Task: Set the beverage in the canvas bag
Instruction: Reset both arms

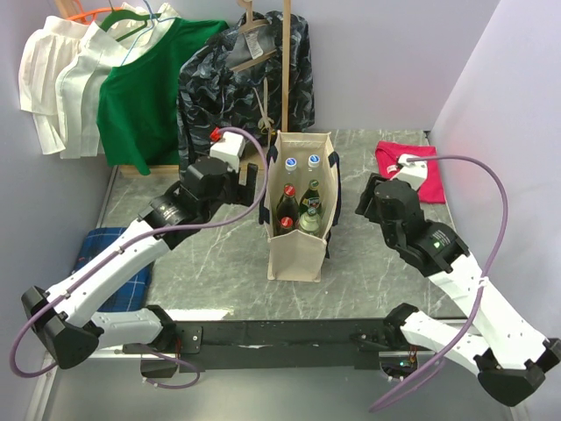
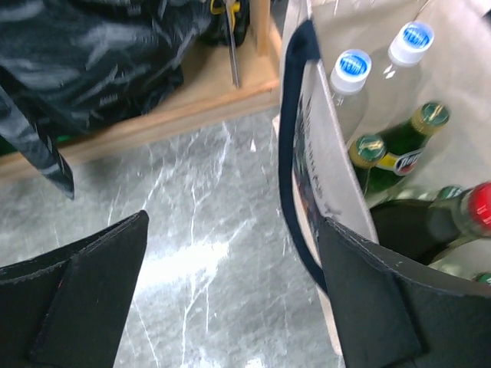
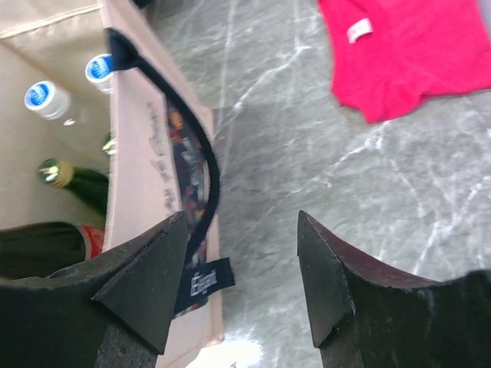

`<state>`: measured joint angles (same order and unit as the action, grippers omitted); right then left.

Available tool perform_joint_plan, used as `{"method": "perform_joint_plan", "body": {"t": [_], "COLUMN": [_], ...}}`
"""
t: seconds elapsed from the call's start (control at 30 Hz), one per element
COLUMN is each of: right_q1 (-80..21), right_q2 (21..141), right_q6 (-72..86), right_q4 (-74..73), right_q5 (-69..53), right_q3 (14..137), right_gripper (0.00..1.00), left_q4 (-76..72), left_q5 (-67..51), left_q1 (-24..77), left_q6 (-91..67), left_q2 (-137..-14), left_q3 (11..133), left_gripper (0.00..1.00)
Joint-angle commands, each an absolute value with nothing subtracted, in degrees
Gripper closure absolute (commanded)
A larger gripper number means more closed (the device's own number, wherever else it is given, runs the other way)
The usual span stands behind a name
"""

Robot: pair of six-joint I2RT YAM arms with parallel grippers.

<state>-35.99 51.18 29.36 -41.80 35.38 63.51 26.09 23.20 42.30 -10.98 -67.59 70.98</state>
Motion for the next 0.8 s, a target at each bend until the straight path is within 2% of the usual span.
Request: {"method": "perform_joint_plan", "body": {"t": [0.0, 0.23, 0.77], "right_q1": [-32.97, -28.57, -27.77], "right_q2": [48.34, 46.67, 45.26], "right_q6": [26.37, 25.23, 23.55], "right_q4": [-36.92, -34.81, -32.78], "right_q5": [34.28, 30.24, 28.39], "right_q3": [61.00, 56.78, 54.14], "right_gripper": [0.34, 0.33, 0.32], "left_q4": [23.12, 21.36, 16.79], "left_q5": [24.26, 23.38, 21.09], "left_q1": [41.49, 39.29, 36.47], "left_q6": [-12.65, -14.94, -17.84], "left_q2": [-64.08, -63.11, -60.12], "left_q3": [68.21, 63.46, 57.04], "left_gripper": [0.04, 0.04, 0.04]}}
